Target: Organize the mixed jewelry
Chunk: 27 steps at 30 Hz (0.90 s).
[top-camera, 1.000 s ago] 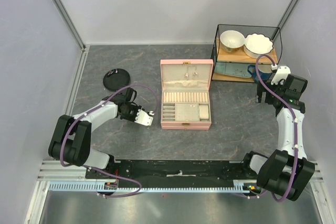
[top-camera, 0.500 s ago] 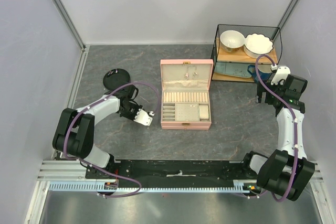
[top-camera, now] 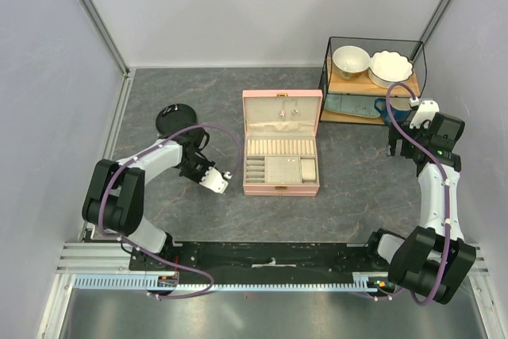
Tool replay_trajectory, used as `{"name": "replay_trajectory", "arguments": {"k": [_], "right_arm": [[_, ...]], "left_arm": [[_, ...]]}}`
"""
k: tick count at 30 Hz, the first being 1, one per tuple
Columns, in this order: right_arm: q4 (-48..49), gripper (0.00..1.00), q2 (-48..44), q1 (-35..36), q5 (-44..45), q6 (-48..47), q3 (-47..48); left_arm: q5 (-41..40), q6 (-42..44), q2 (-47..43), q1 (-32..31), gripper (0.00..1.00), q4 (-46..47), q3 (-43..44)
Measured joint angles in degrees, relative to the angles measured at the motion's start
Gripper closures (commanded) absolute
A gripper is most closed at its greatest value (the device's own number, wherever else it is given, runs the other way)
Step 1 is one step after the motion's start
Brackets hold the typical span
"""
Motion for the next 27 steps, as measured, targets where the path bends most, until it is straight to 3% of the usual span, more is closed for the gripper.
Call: {"name": "replay_trajectory", "arguments": {"k": [27], "right_arm": [[0.0,0.02,0.0,0.0,0.2,0.0,0.0]], "left_arm": [[3.1,-0.5,1.1,-0.7,0.71,-1.2,1.4]]}}
